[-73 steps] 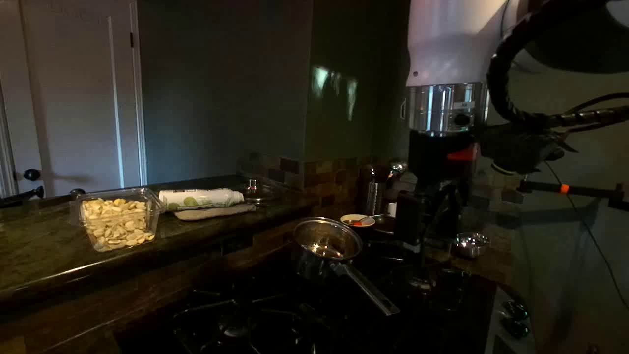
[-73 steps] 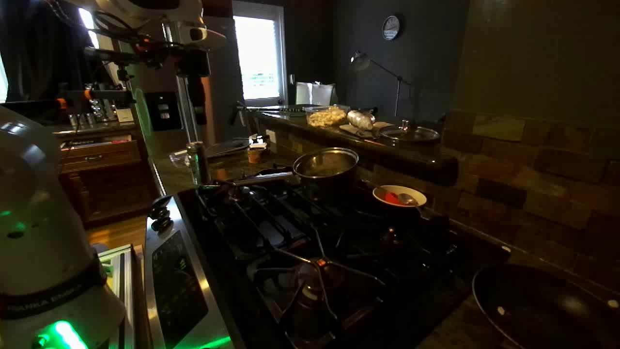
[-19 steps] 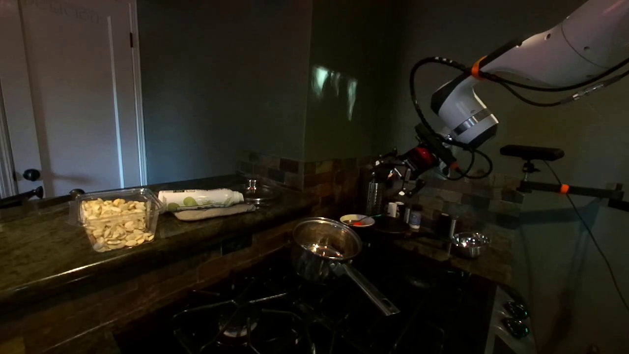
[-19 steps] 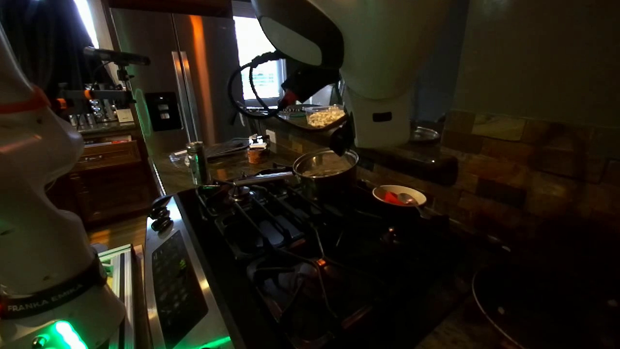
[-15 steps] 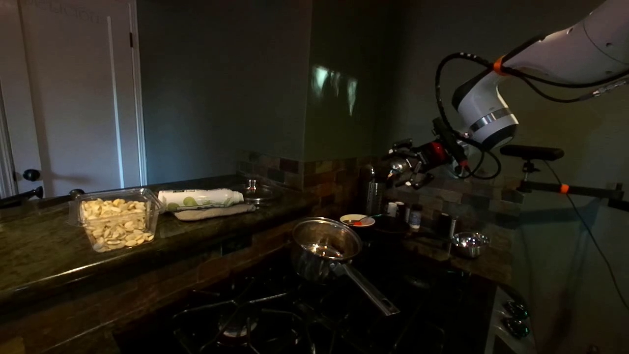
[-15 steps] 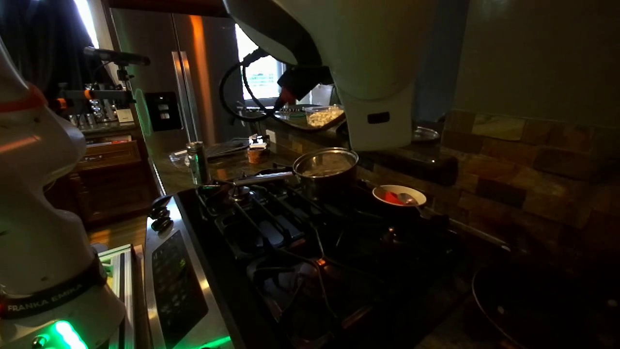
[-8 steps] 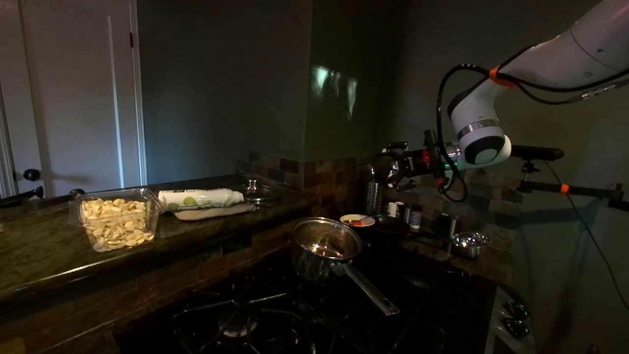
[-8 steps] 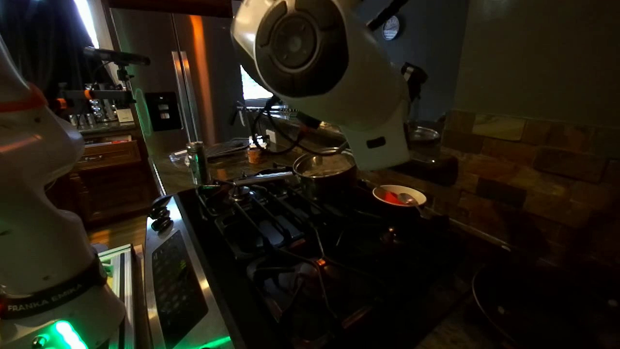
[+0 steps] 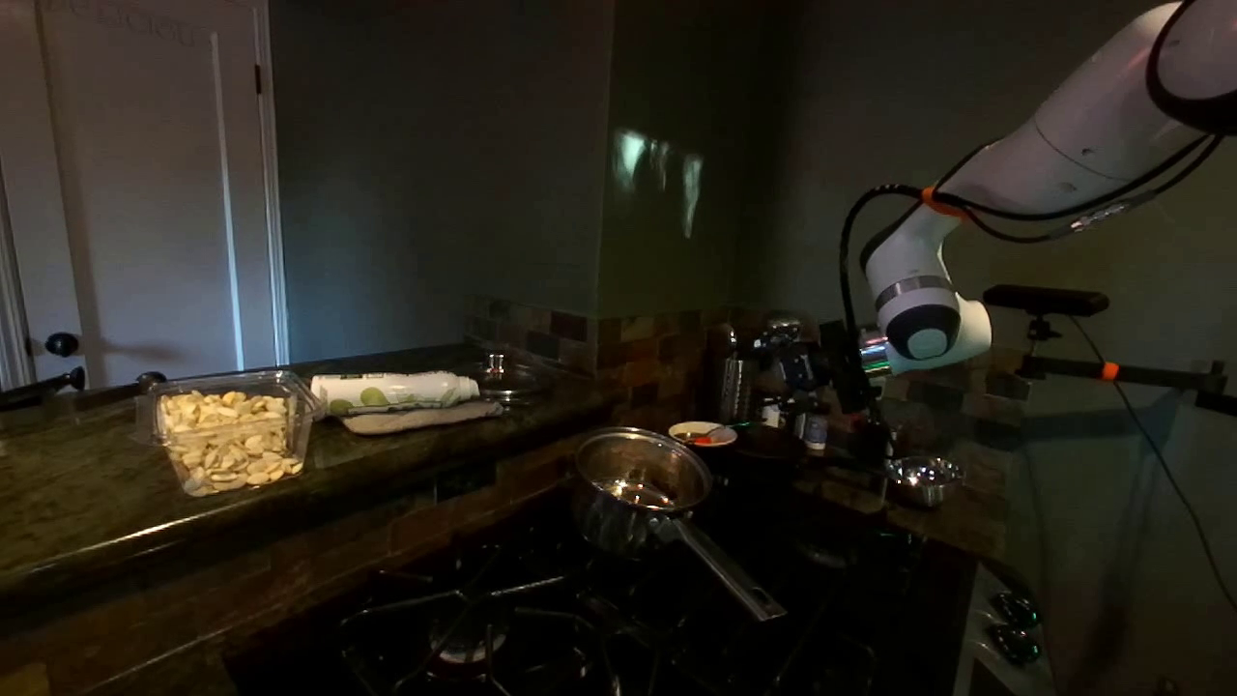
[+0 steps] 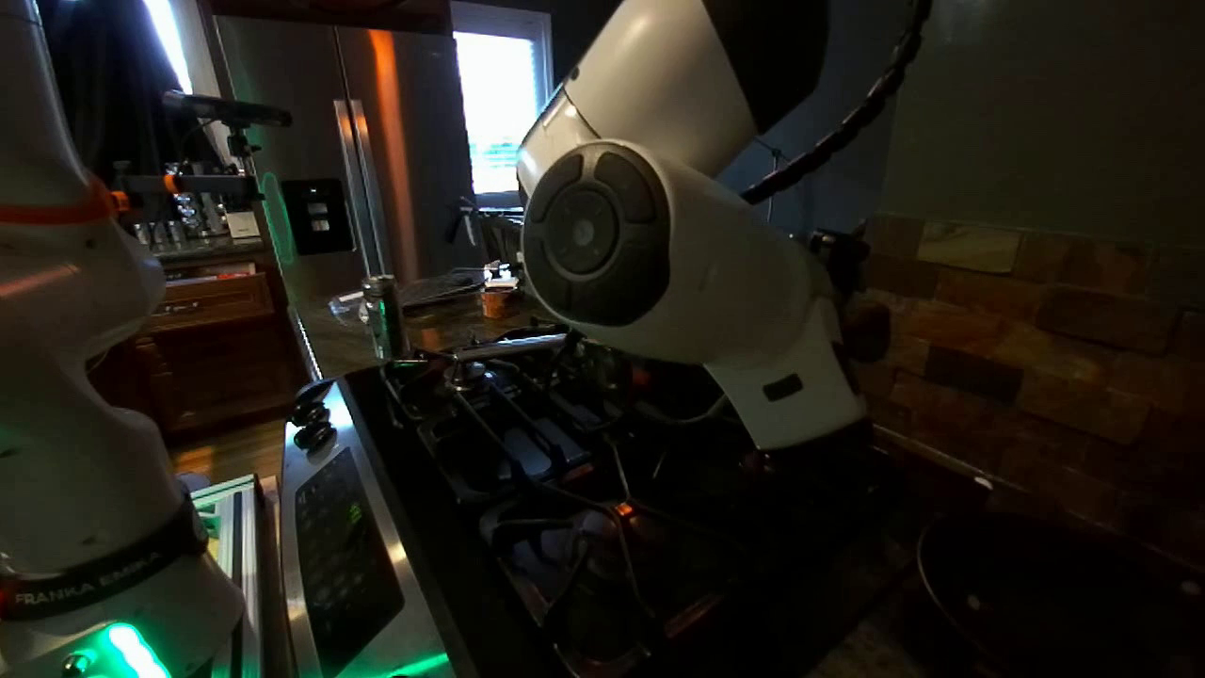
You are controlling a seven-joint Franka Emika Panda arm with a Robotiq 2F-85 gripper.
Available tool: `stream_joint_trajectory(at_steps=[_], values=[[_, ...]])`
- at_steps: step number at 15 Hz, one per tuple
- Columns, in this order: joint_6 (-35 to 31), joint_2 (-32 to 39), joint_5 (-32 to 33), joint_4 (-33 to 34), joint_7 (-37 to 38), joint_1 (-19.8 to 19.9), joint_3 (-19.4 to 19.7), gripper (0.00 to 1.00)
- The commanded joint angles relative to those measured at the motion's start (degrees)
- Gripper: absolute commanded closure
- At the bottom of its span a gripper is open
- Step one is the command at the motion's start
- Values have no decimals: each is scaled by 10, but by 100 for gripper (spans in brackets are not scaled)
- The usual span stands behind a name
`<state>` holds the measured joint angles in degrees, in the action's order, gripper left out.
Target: Use the spoon to mix the objects inside of the pot
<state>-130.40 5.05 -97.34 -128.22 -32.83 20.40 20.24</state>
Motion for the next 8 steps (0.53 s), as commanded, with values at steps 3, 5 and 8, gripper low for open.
stream_joint_trajectory(at_steps=[3,5,8], values=[[-52,36,49,33,-1,-3,6,0],[-81,41,68,36,-2,-5,5,0],[-116,46,91,35,2,-8,2,0]])
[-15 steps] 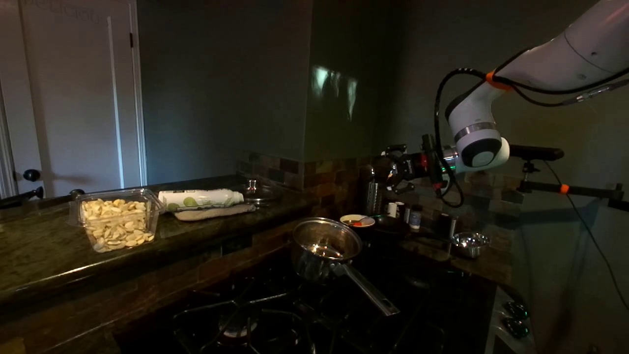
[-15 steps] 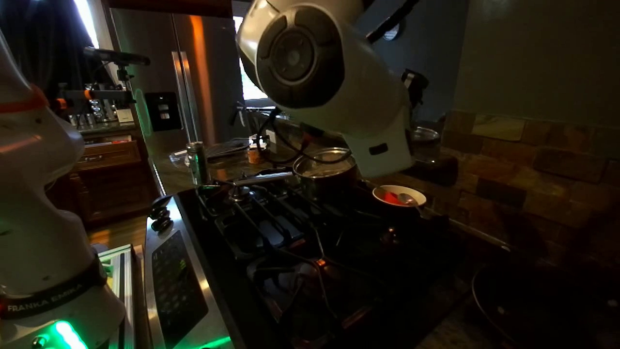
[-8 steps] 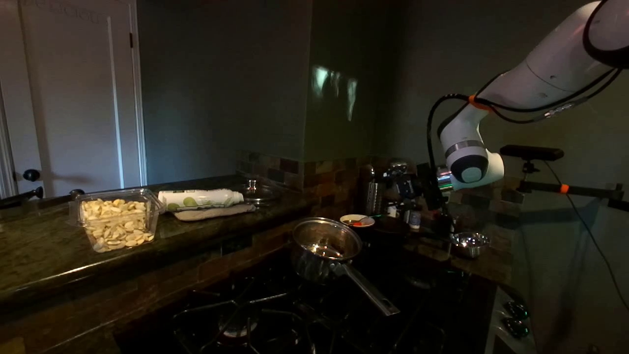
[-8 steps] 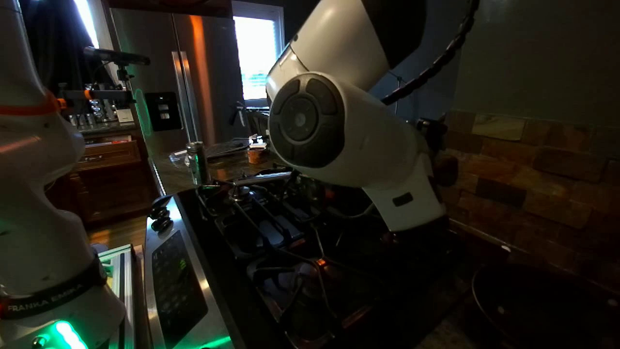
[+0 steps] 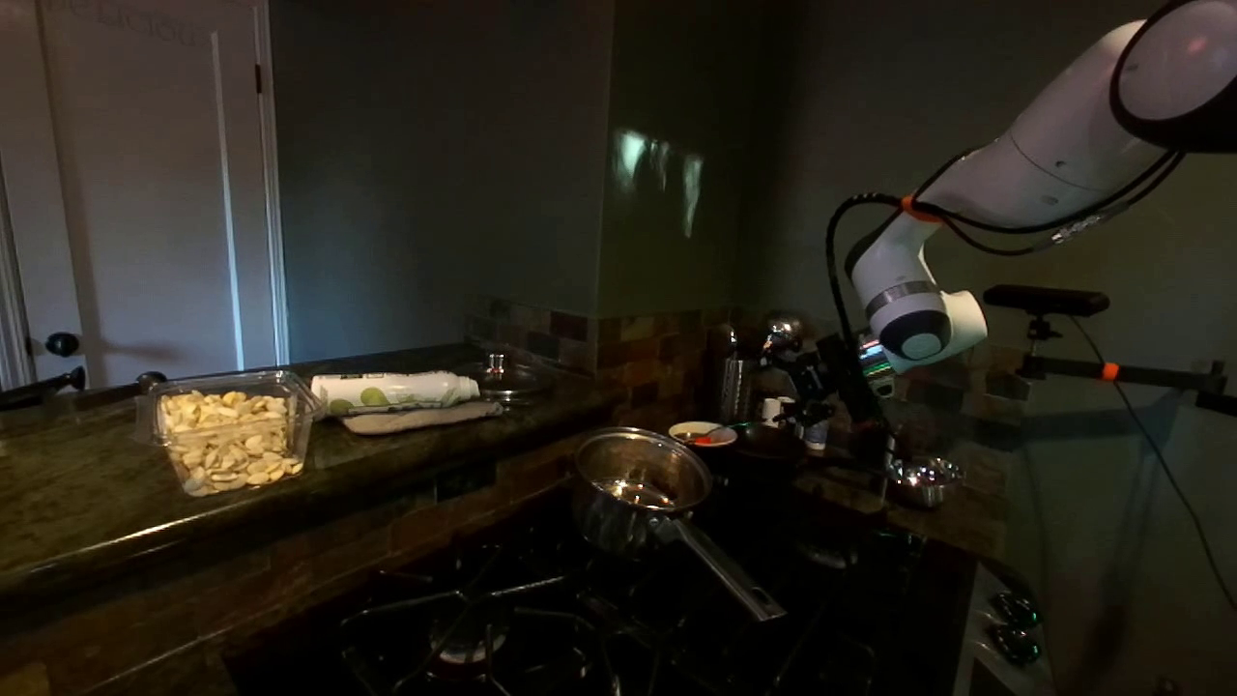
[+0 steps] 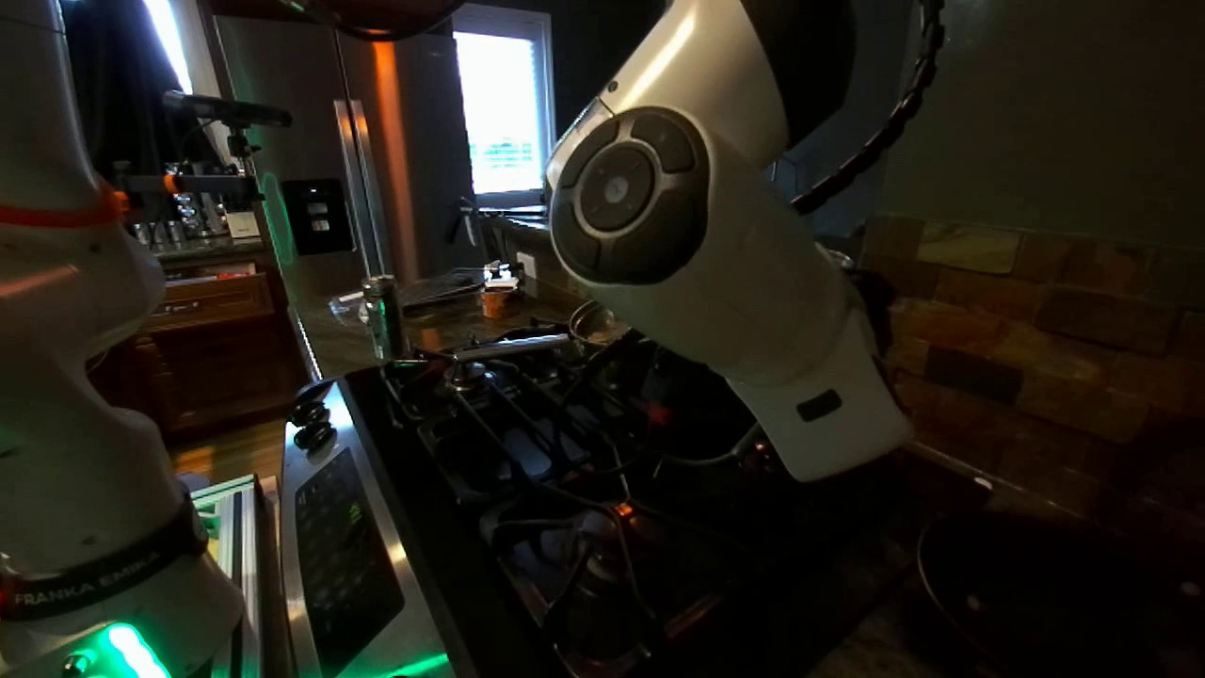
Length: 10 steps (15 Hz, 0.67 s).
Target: Use the spoon to mix the objects inside of the pot
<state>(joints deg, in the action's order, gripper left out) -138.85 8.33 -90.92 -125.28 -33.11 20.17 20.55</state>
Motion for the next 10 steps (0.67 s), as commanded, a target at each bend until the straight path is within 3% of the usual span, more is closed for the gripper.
stream_joint_trajectory(at_steps=[1,3,4,6,10], values=[[-37,15,44,5,18,-7,-2,0],[-15,17,70,2,95,-7,-7,0],[-18,9,41,1,35,0,-5,0],[-18,13,56,1,70,-3,-9,0],[-31,25,28,10,65,-7,-15,0]])
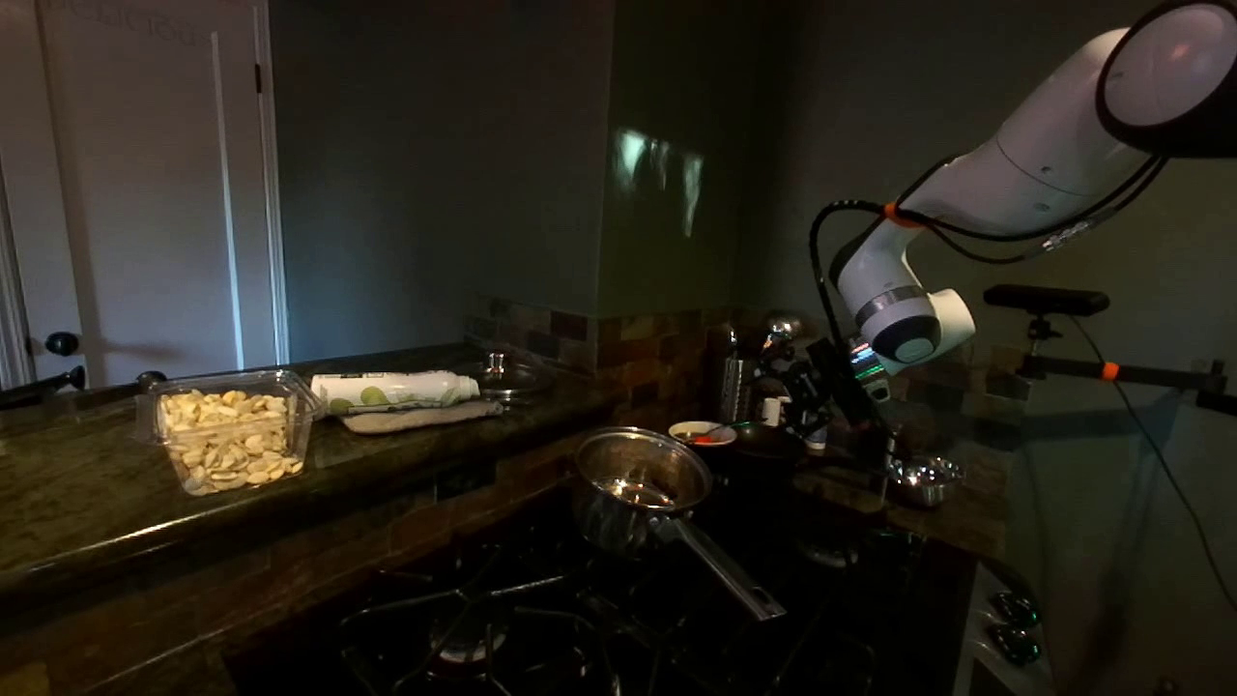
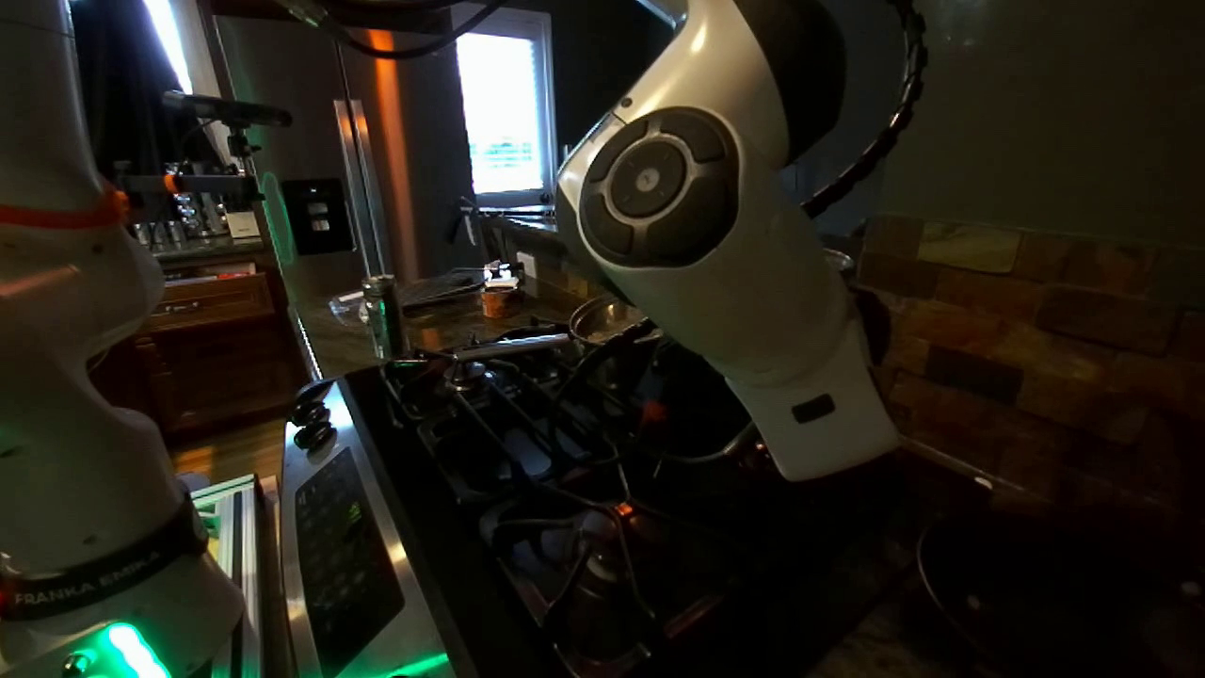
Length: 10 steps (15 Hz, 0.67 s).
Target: Use the spoon to mix the objects inside of the pot
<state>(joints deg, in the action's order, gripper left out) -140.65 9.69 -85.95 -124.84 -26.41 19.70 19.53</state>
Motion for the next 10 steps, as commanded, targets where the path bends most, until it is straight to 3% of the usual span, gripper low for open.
stream_joint_trajectory(at_steps=[1,4,5,7,8,9,10], values=[[-17,15,-25,6,3,-3,-6,8],[-18,19,-8,3,14,-4,-4,22],[-12,21,-10,4,16,-2,-4,18],[-13,25,-3,4,23,-3,-4,26],[-12,25,6,3,31,-3,-3,33],[-7,25,8,3,34,-2,-3,48],[-4,24,11,2,39,-2,-3,52]])
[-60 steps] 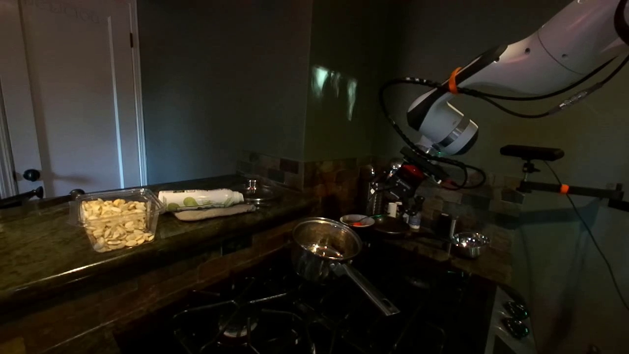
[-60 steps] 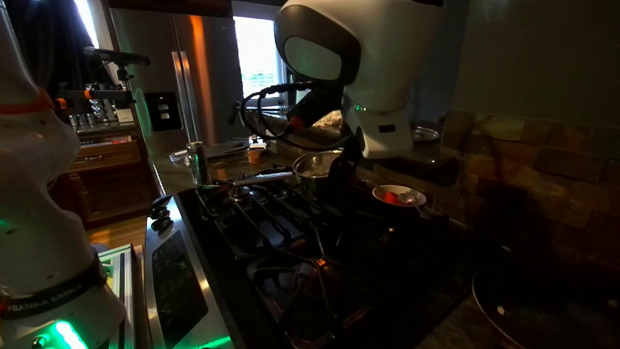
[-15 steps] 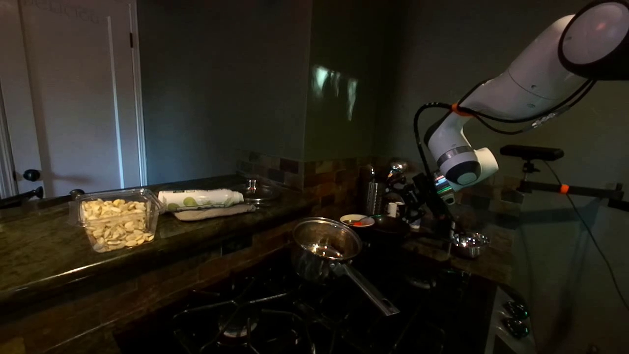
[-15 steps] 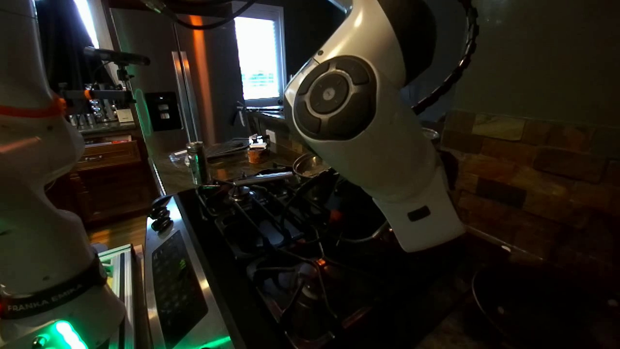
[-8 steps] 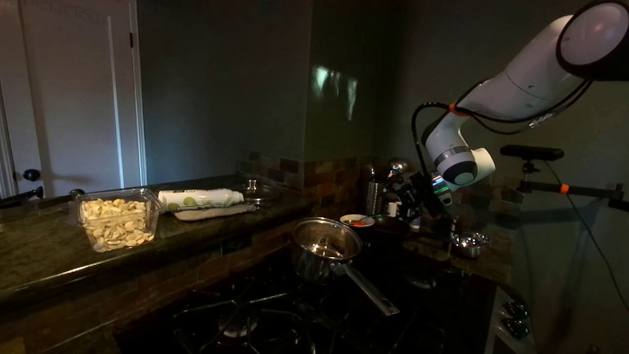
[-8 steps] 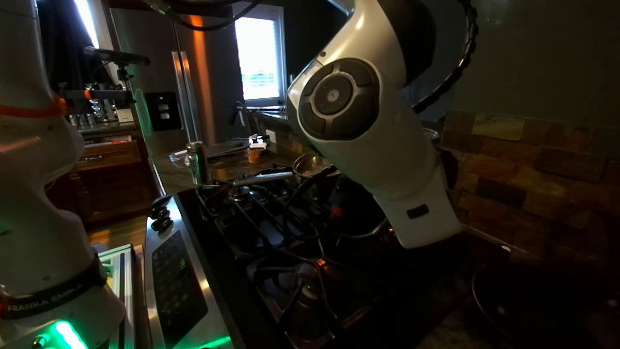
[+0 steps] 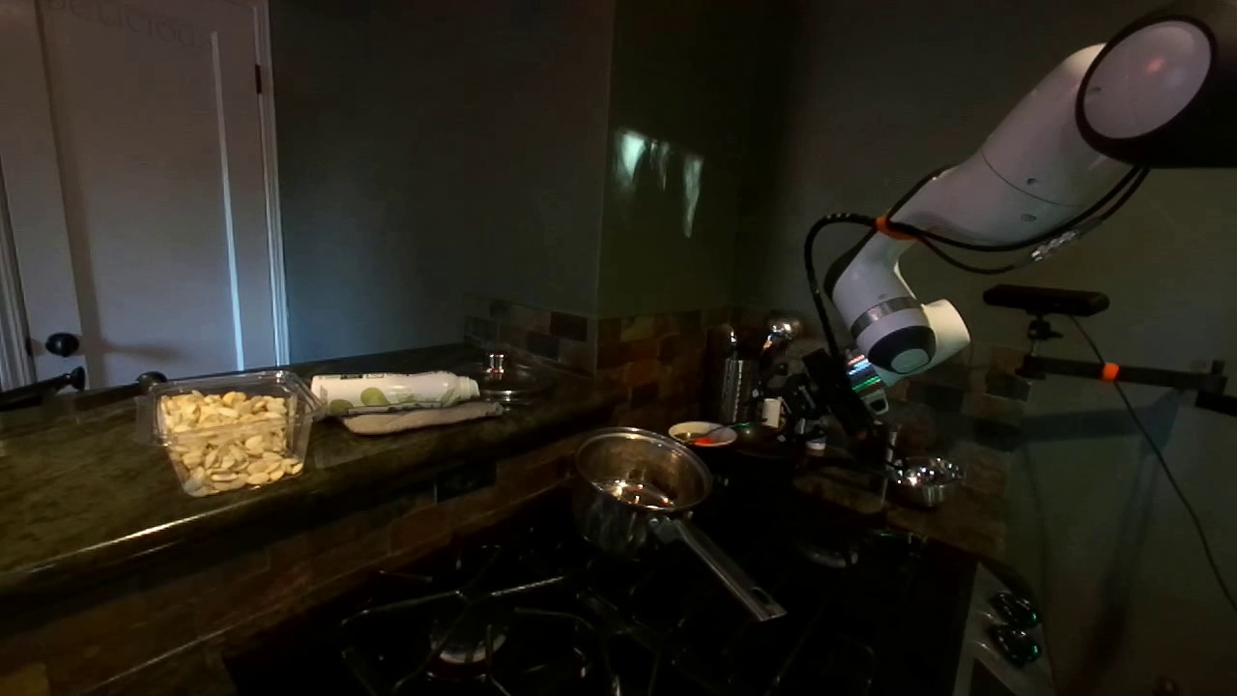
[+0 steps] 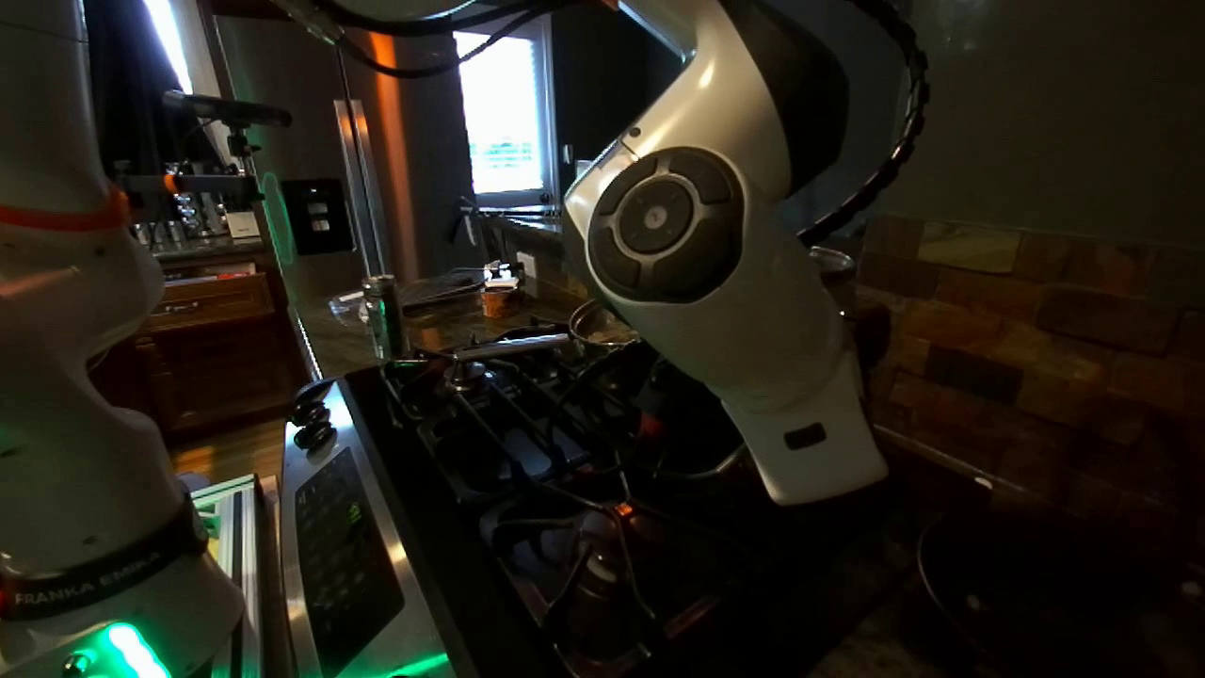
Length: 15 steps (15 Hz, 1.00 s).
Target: Use the spoon to mix the objects inside of the pot
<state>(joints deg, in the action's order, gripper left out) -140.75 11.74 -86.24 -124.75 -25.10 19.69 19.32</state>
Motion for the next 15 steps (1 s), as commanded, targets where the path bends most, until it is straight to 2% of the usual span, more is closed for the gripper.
stream_joint_trajectory(at_steps=[1,4,6,8,15], values=[[0,2,21,1,33,-2,-1,59],[15,-4,35,-1,50,0,-1,85],[22,-6,48,-2,60,0,-1,97],[31,-9,64,-3,73,0,-1,100],[47,-18,81,-3,91,1,-1,99]])
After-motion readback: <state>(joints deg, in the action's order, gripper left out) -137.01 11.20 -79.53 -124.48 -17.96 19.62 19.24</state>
